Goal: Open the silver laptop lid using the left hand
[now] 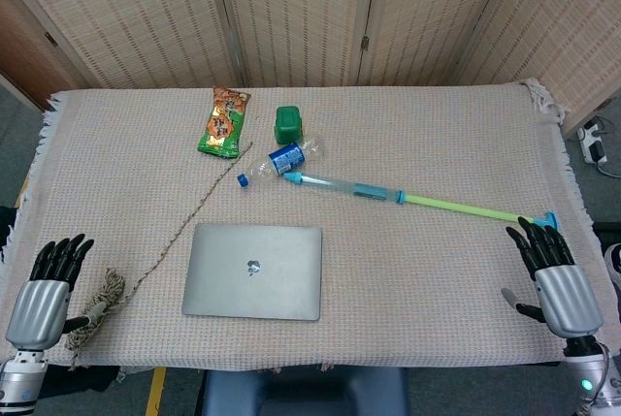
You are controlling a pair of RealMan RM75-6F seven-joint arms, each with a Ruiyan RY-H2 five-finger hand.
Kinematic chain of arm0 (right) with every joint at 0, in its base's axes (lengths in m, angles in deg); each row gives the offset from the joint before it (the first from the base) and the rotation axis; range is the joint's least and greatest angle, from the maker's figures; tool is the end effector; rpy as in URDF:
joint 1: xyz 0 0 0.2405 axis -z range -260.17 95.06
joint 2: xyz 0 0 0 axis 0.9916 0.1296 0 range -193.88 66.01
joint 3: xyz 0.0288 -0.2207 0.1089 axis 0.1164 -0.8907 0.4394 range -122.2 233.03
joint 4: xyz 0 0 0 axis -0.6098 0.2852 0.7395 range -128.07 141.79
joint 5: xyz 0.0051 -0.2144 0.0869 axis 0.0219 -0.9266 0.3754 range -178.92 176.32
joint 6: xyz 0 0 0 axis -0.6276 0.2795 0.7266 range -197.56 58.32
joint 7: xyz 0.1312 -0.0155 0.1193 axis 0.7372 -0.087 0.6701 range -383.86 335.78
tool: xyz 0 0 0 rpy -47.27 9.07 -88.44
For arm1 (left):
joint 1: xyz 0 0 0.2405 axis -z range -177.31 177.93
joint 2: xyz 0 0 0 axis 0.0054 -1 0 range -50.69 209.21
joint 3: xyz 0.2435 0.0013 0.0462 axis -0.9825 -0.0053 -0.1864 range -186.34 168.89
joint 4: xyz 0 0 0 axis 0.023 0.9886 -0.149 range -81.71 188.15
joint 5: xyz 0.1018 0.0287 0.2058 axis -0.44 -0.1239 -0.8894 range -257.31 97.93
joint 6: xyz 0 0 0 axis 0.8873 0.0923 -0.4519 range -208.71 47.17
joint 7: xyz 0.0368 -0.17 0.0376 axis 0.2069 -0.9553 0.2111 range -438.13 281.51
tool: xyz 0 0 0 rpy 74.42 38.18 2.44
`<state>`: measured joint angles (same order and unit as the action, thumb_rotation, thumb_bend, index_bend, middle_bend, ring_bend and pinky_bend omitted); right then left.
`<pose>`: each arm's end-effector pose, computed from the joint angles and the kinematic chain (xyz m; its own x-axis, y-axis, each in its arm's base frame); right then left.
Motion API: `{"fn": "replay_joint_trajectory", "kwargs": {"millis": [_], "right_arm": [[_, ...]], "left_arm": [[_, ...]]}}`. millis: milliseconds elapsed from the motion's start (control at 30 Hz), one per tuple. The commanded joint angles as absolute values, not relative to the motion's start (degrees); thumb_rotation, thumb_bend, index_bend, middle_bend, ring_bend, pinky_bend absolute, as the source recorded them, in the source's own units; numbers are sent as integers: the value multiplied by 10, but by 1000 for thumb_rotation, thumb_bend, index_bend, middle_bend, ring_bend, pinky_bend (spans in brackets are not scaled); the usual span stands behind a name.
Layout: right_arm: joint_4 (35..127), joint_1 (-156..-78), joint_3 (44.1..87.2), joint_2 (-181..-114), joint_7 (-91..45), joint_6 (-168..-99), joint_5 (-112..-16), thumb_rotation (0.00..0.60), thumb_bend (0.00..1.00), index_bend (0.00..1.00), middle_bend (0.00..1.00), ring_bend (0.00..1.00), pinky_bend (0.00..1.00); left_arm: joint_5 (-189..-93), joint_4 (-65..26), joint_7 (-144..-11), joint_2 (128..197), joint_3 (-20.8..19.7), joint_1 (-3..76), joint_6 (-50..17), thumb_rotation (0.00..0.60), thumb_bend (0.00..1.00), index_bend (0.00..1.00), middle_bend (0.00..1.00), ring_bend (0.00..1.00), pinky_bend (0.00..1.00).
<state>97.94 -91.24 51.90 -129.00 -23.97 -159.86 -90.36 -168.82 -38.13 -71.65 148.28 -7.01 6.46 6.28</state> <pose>-0.2966 -0.2108 0.1257 0.4067 0.0044 0.9135 -0.9067 -0.1207 0.4043 -0.2912 0.2173 0.1086 0.4419 -0.0244 0.8967 0.8929 -0.0842 -0.4423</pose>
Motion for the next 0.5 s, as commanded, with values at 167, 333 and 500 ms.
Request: {"fn": "replay_joint_trajectory", "kwargs": {"millis": [167,333,500], "right_arm": [[989,-906,533,-1294,-263,-1594,-902,600,258,0,0,5,0],[992,-905,540,-1294,-264,-1587,-904,600,258,0,0,1,0],[992,-904,546,-1293,-260,-1580,-905,600,258,0,0,0,0]], "left_arm": [[-1673,-383,-711,1487,-65,63,59,600,210,73,82,17,0],[-1672,-380,-716,1487,-65,63,58,600,210,71,82,17,0],[-1679,-376,-722,1486,-60,74,50,600,211,71,82,17,0]]}}
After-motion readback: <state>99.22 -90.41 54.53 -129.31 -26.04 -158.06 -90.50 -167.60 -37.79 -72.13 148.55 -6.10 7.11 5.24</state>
